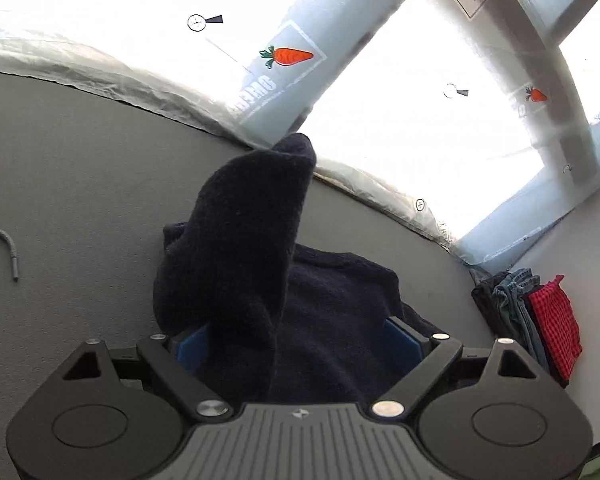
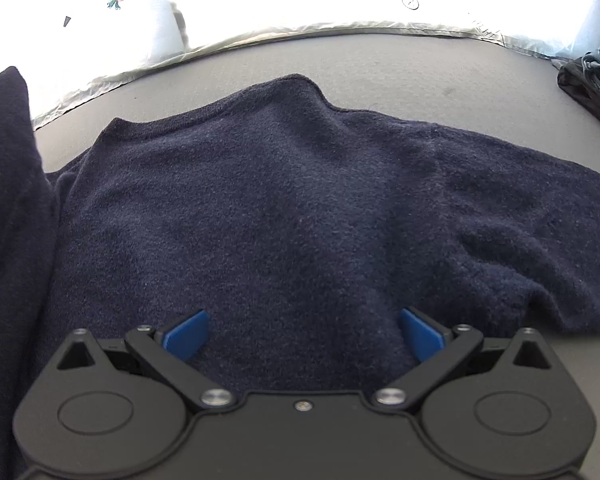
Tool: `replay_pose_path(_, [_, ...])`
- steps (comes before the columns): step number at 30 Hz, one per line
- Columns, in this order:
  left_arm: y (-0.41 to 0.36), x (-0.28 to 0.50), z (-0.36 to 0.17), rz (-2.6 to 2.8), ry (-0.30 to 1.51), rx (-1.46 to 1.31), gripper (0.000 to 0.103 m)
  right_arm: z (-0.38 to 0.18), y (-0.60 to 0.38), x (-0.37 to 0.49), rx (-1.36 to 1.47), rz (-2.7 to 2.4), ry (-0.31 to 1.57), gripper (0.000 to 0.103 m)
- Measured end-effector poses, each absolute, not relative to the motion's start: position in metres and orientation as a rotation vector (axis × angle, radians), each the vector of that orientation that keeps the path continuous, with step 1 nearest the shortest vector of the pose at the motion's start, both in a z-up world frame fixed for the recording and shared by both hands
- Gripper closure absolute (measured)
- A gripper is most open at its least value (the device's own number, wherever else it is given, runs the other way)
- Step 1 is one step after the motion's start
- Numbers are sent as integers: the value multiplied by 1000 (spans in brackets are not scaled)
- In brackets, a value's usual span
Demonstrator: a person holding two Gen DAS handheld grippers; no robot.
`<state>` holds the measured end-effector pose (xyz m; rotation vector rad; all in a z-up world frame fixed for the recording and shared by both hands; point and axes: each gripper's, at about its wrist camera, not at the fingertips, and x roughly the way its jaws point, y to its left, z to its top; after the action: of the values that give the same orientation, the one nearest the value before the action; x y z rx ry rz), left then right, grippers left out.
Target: Fold clothes
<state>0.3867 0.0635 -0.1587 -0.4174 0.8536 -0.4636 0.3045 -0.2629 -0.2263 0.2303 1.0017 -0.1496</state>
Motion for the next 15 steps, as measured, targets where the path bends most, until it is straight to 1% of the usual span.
replay_pose_path(3, [30, 389, -172, -562, 890, -345, 13, -225, -268, 302, 283, -147, 987, 0])
replay_pose_path(8, [14, 390, -194, -606, 1015, -400, 13, -225, -270, 296, 319, -142, 962, 0])
replay_pose_path(12, [12, 381, -182, -624, 989, -338, 13, -226, -266, 295, 304, -149, 953, 0])
replay_pose_path(15, [27, 375, -172, -593, 961, -358, 13, -226, -264, 296, 278, -153, 956, 0])
